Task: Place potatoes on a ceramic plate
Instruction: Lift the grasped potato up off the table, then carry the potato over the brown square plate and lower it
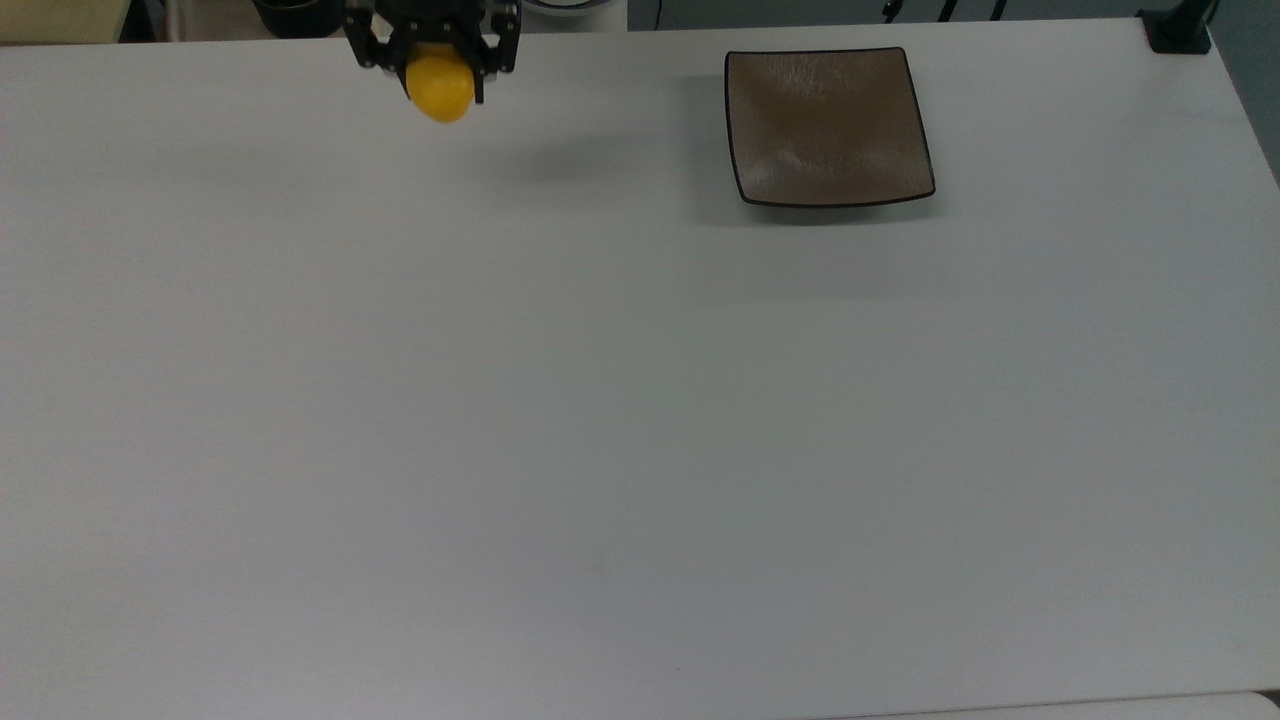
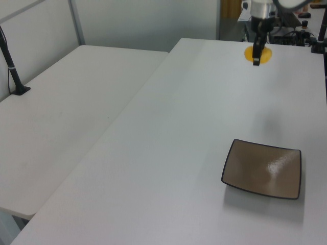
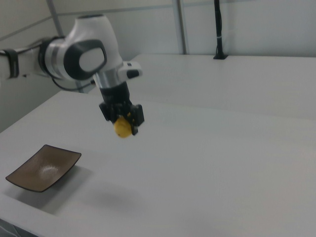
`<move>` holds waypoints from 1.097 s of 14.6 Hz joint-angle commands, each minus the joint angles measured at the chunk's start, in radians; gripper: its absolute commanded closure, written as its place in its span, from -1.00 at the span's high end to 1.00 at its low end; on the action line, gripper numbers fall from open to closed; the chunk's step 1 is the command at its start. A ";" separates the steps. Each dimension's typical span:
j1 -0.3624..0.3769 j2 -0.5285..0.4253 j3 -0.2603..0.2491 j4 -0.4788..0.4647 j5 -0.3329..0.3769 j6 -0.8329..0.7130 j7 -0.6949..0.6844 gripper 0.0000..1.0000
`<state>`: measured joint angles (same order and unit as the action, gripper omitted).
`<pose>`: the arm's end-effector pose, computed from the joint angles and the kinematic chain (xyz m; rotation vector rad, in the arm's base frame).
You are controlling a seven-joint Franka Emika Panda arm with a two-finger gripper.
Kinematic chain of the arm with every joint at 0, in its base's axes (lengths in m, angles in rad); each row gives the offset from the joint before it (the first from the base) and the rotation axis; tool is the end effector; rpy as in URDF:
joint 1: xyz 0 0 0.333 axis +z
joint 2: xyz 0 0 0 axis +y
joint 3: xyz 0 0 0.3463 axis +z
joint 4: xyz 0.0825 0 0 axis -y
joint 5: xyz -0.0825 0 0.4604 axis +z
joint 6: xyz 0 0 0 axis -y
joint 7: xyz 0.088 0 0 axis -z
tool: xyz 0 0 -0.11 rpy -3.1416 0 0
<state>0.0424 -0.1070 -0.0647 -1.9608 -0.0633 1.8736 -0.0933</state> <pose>0.6001 -0.0195 0.5285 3.0836 0.1382 0.0255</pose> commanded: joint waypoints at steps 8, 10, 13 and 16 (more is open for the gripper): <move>0.152 -0.023 0.058 0.099 0.082 -0.159 0.088 -0.97; 0.165 -0.023 0.141 0.091 0.115 -0.171 0.166 -0.96; 0.181 -0.017 0.224 0.076 0.120 -0.165 0.256 -0.94; 0.227 0.013 0.275 0.068 0.120 -0.154 0.354 -0.94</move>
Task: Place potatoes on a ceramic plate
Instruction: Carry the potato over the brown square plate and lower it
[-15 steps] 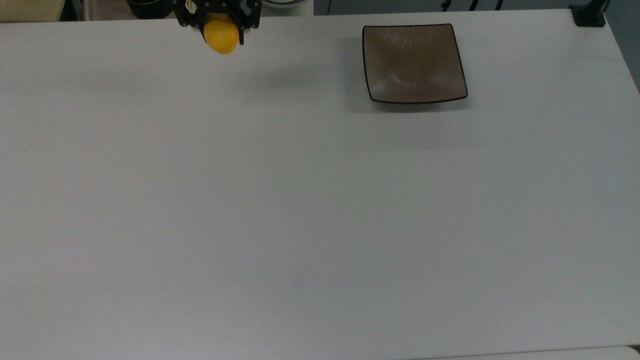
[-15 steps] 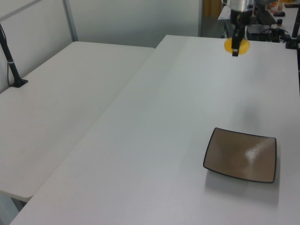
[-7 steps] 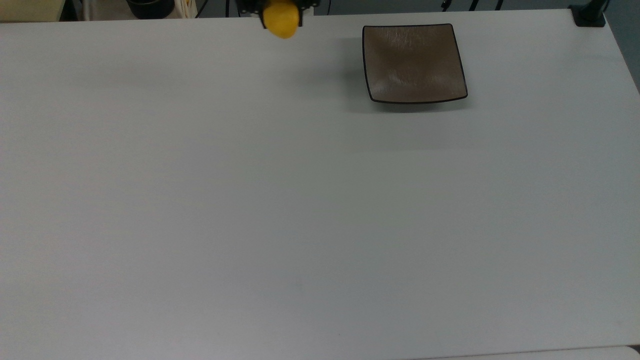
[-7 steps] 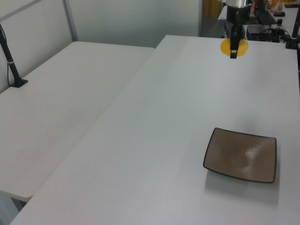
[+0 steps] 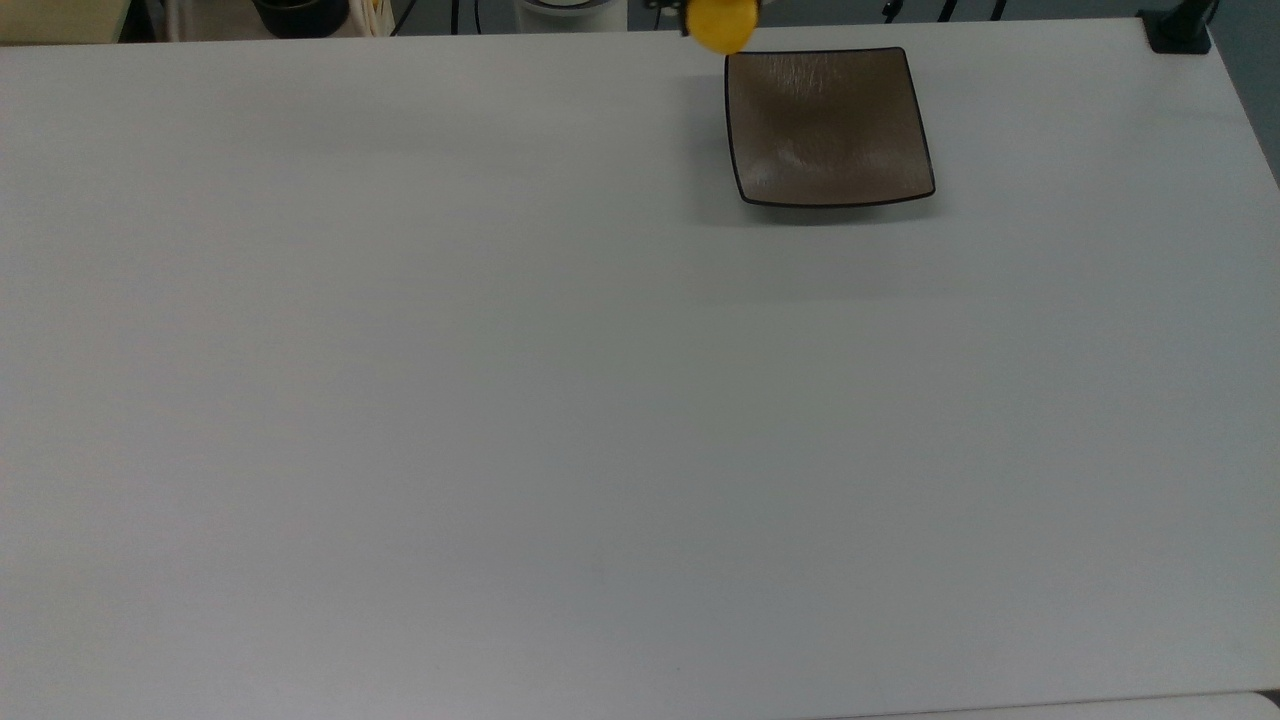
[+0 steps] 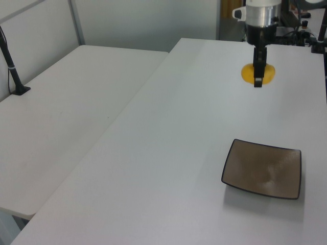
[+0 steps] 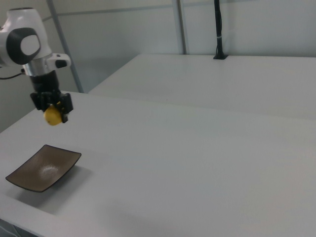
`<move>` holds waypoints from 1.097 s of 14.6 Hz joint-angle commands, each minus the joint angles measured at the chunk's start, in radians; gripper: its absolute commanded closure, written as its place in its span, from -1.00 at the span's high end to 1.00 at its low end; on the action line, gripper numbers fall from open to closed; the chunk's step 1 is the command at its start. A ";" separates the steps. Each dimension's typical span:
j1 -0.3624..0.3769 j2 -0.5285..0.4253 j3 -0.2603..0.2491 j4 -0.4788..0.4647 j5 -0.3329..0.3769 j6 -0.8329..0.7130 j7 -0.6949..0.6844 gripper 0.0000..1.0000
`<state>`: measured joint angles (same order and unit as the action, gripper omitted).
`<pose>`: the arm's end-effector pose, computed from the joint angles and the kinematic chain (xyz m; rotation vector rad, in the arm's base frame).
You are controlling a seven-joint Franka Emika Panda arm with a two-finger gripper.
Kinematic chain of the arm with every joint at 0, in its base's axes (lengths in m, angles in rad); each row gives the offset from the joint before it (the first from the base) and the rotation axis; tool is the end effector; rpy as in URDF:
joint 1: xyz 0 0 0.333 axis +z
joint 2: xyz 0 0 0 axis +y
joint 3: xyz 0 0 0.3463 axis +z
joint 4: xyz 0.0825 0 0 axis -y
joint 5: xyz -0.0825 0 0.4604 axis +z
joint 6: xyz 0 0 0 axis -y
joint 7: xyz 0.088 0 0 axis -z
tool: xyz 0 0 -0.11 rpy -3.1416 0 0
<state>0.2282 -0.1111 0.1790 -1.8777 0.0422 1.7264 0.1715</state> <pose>0.5434 0.2430 0.5631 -3.1117 -0.3544 0.0726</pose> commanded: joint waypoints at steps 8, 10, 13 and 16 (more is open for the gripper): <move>0.184 0.099 0.036 -0.168 0.015 0.267 0.313 -0.94; 0.198 0.117 0.036 -0.199 0.013 0.320 0.319 -0.93; 0.200 0.142 0.042 -0.266 0.001 0.416 0.319 -0.88; 0.200 0.175 0.068 -0.308 -0.002 0.498 0.333 -0.75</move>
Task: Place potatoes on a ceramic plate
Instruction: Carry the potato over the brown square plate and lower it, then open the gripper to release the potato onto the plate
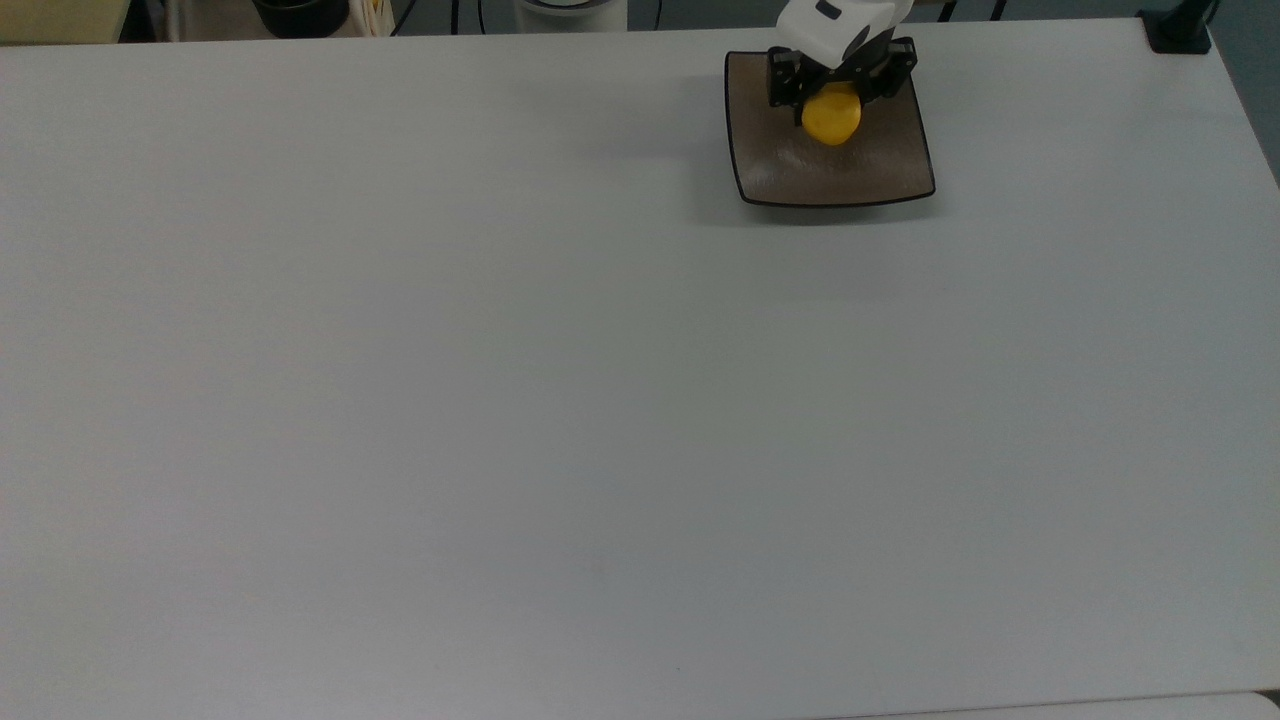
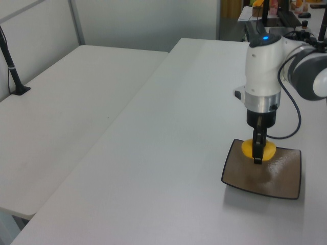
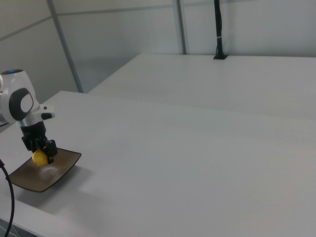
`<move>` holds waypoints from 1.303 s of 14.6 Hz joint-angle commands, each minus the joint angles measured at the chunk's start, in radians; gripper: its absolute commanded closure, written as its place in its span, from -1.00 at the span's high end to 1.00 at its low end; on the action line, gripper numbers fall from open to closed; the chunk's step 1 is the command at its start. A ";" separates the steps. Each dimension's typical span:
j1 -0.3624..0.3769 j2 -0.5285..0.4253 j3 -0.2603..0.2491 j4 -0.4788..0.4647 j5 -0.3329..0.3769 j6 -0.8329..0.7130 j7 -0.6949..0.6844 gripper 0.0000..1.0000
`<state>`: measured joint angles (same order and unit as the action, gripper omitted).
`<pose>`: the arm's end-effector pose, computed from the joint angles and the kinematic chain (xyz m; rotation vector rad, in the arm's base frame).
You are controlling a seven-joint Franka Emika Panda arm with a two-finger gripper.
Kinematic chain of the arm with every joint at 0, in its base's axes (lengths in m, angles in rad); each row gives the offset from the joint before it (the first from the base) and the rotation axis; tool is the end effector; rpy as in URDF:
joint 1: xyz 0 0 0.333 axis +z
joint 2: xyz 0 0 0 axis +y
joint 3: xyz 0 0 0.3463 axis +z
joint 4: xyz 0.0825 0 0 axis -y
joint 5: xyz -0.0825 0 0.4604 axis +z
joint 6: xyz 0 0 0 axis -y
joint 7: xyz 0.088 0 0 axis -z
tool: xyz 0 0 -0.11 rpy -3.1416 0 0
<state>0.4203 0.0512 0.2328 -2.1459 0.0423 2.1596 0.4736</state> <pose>0.4799 0.3688 0.3593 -3.1110 -0.2420 0.0866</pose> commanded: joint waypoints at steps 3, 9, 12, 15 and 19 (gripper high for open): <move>0.006 0.022 0.014 -0.039 -0.002 0.072 0.031 0.31; -0.001 0.003 0.014 0.000 -0.077 0.025 0.102 1.00; -0.052 -0.031 0.007 0.076 -0.078 -0.079 0.102 1.00; -0.093 -0.074 -0.050 0.168 -0.078 -0.213 0.103 1.00; -0.107 -0.097 -0.173 0.342 -0.078 -0.386 0.096 1.00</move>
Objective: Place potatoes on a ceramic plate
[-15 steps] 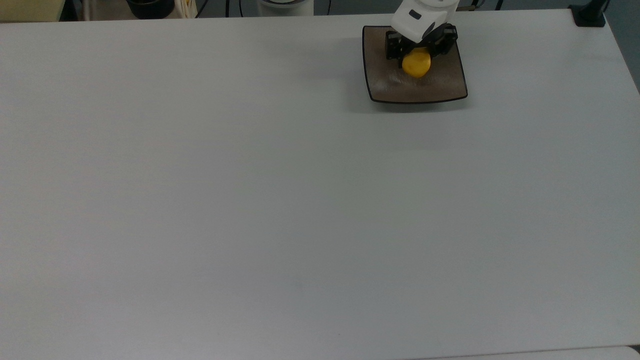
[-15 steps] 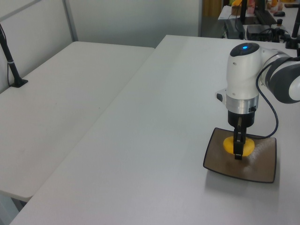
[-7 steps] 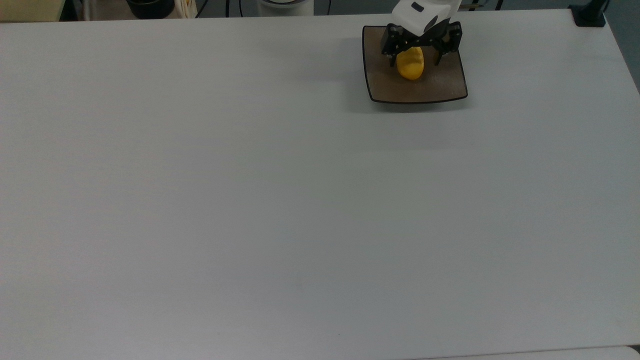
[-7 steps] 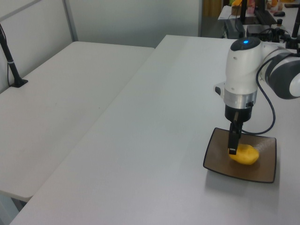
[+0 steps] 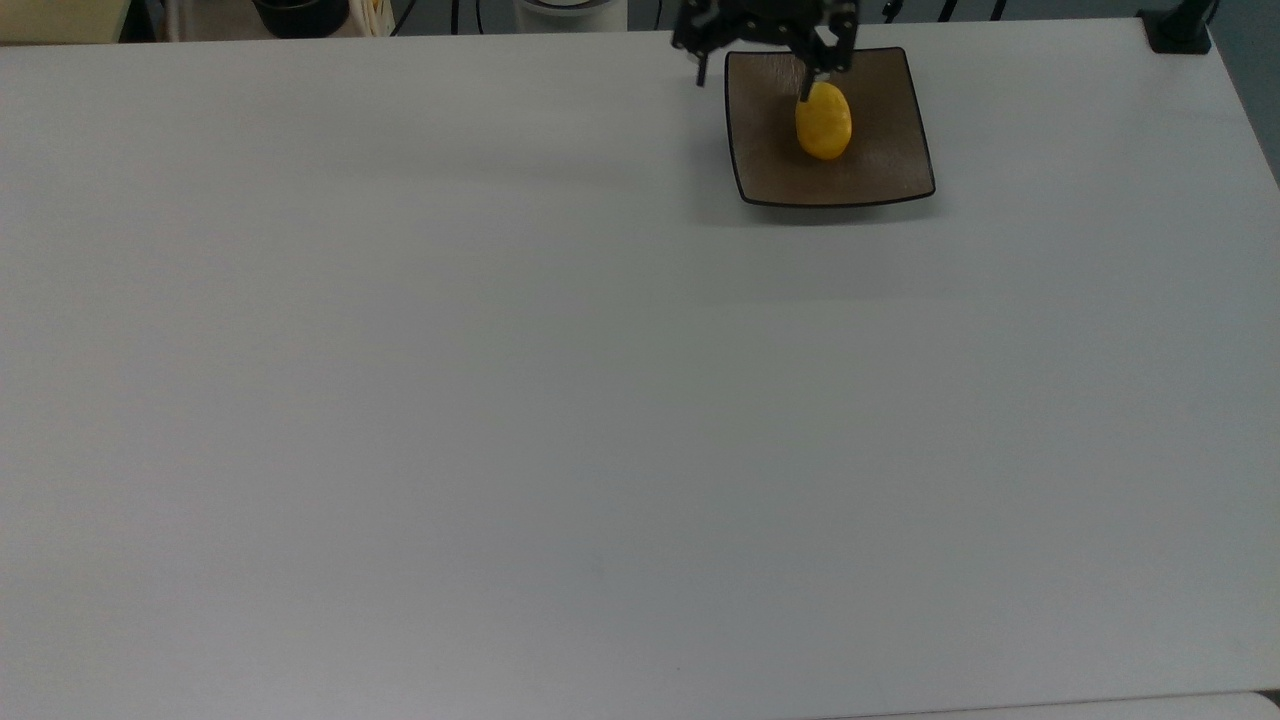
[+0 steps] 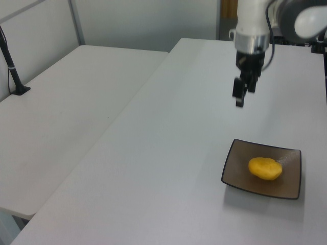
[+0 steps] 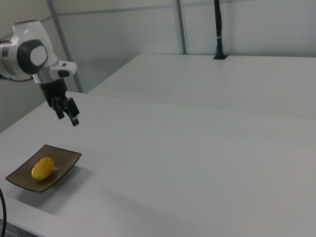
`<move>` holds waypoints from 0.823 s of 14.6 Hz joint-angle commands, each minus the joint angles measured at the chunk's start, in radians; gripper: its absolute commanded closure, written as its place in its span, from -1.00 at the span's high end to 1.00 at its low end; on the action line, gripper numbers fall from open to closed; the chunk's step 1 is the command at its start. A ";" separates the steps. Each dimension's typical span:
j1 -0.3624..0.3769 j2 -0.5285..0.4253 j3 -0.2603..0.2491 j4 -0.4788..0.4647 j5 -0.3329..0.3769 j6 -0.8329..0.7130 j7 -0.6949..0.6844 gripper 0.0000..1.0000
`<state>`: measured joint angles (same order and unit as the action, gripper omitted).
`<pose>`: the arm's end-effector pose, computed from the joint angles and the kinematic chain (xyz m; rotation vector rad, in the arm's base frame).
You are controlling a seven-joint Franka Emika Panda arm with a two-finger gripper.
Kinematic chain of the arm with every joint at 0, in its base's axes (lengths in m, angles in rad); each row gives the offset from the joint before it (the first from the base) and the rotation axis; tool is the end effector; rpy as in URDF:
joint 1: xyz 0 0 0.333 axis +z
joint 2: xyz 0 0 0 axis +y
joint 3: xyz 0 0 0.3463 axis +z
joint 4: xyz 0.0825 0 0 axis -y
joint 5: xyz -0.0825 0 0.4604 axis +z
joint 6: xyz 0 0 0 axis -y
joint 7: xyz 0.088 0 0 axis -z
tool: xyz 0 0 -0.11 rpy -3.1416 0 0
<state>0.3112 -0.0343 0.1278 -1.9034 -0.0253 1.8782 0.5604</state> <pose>0.5653 0.2641 0.5161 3.1155 -0.1776 0.0334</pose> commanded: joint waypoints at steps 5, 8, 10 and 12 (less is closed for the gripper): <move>-0.050 -0.059 -0.143 0.144 0.002 -0.126 0.007 1.00; -0.104 -0.064 -0.143 0.147 0.002 -0.148 -0.150 1.00; -0.142 -0.062 -0.143 0.147 0.005 -0.139 -0.297 1.00; -0.159 -0.058 -0.143 0.142 0.007 -0.108 -0.490 1.00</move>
<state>0.1684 -0.0942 -0.0147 -1.7668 -0.0251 1.7589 0.2607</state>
